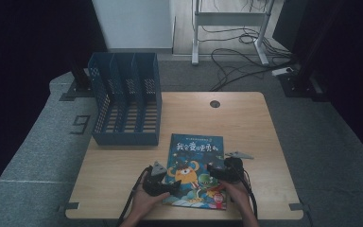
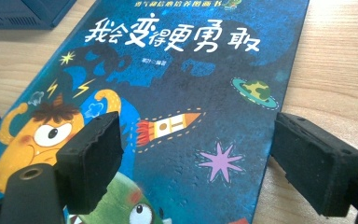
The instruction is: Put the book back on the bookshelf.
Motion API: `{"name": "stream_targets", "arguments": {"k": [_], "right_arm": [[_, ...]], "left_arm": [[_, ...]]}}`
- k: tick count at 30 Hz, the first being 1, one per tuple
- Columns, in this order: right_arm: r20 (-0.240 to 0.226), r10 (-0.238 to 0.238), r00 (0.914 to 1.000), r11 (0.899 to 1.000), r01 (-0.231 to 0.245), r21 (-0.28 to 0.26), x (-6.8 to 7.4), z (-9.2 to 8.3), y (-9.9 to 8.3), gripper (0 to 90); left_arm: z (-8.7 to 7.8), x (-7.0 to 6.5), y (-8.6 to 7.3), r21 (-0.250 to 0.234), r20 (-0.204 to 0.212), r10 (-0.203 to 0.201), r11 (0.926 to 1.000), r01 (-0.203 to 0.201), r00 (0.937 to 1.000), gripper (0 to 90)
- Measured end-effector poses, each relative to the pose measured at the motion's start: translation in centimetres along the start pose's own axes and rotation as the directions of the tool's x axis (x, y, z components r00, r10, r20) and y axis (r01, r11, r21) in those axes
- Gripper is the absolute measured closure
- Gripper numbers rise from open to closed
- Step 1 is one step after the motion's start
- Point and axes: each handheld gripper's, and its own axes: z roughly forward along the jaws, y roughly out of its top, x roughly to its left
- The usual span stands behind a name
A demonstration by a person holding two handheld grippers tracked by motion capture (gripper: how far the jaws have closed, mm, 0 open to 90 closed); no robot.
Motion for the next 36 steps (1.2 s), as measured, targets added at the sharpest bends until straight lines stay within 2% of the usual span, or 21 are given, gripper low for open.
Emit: {"name": "stream_targets", "arguments": {"k": [2,3,4,5,6,7,8,9,10,11,12,16,17,20,21,22,23,24,28,33,36], "right_arm": [[-0.009,0.004,1.0,1.0,-0.004,0.005,-0.1,-0.2,0.1,17.0],[-0.042,0.013,0.999,1.0,-0.013,0.003,-0.2,-0.4,0.2,27.1],[-0.136,0.047,0.9896,0.999,-0.048,-0.005,-0.4,-0.6,0.2,30.6],[-0.261,0.094,0.9608,0.995,-0.099,-0.004,-0.3,-0.6,0.4,31.4],[-0.221,0.038,0.9746,0.999,-0.042,-0.015,0.8,-0.7,0.6,30.4],[-0.195,0.009,0.9808,1.0,-0.011,-0.01,1.2,-0.6,0.6,29.3],[-0.195,0.009,0.9808,1.0,-0.011,-0.01,1.2,-0.6,0.6,29.3],[-0.149,-0.022,0.9886,1.0,0.021,-0.012,1.5,-0.4,0.6,27.3],[-0.149,-0.022,0.9886,1.0,0.021,-0.012,1.5,-0.4,0.6,27.3],[-0.069,-0.044,0.9966,0.999,0.044,-0.012,1.2,-0.1,0.5,25.9],[-0.069,-0.044,0.9966,0.999,0.044,-0.012,1.2,-0.1,0.5,25.9],[0.026,-0.027,0.9993,1.0,0.028,-0.008,-0.1,0.2,0.3,25.3],[0.046,-0.005,0.9989,1.0,0.005,-0.003,-0.7,0.2,0.4,23.7],[0.059,0.01,0.9982,1.0,-0.011,0.003,-1.1,0.3,0.3,23.3],[0.05,0.018,0.9986,1.0,-0.019,0.006,-1.2,0.4,0.3,23.3],[0.017,0.032,0.9994,0.999,-0.032,0.015,-1.2,0.5,0.2,23.7],[0.017,0.032,0.9994,0.999,-0.032,0.015,-1.2,0.5,0.2,23.7],[-0.003,0.039,0.9992,0.999,-0.039,0.013,-1.1,0.6,0.2,23.4],[-0.006,0.05,0.9987,0.999,-0.05,0.015,-1.0,0.6,0.2,22.4],[-0.055,0.113,0.9921,0.994,-0.113,0.014,-1.5,0.4,0.2,22.9],[-0.061,0.122,0.9906,0.992,-0.122,0.016,-1.6,0.3,0.2,22.9]], "left_arm": [[0.0,0.1,0.0,-0.002,0.003,-0.001,1.0,0.001,1.0,23.0],[0.0,0.1,0.0,-0.004,0.006,-0.005,1.0,0.005,1.0,23.0],[0.0,0.2,0.0,-0.005,0.014,-0.01,0.9999,0.01,0.9998,23.0],[0.0,0.3,0.0,-0.006,0.018,-0.015,0.9999,0.015,0.9997,23.2],[-0.1,0.4,0.0,-0.01,0.023,-0.019,0.9998,0.019,0.9996,23.4],[-0.1,0.4,0.0,-0.01,0.028,-0.021,0.9997,0.021,0.9994,23.4],[-0.1,0.4,0.0,-0.01,0.028,-0.021,0.9997,0.021,0.9994,23.4],[-0.1,0.5,0.0,-0.01,0.03,-0.023,0.9997,0.023,0.9993,23.4],[-0.1,0.5,-0.1,-0.01,0.031,-0.023,0.9997,0.023,0.9993,23.4],[-0.1,0.4,-0.1,-0.011,0.027,-0.019,0.9998,0.019,0.9995,23.4],[-0.1,0.4,-0.1,-0.011,0.027,-0.019,0.9998,0.019,0.9995,23.4],[-0.1,0.4,-0.1,-0.009,0.026,-0.012,0.9999,0.012,0.9996,23.4],[-0.1,0.4,-0.1,-0.009,0.027,-0.013,0.9999,0.013,0.9996,23.4],[-0.1,0.4,-0.1,-0.011,0.025,-0.013,0.9999,0.013,0.9996,23.4],[-0.1,0.4,-0.1,-0.011,0.024,-0.012,0.9999,0.012,0.9996,23.4],[-0.1,0.4,-0.1,-0.011,0.024,-0.012,0.9999,0.012,0.9996,23.4],[-0.1,0.4,-0.1,-0.01,0.024,-0.012,0.9999,0.012,0.9996,23.4],[-0.1,0.4,-0.1,-0.01,0.024,-0.012,0.9999,0.012,0.9997,23.4],[-0.1,0.4,-0.1,-0.01,0.024,-0.012,0.9999,0.012,0.9996,23.3],[-0.1,0.4,-0.1,-0.01,0.025,-0.011,0.9999,0.011,0.9996,23.2],[-0.1,0.3,-0.1,-0.009,0.022,-0.009,0.9999,0.009,0.9997,23.1]]}}
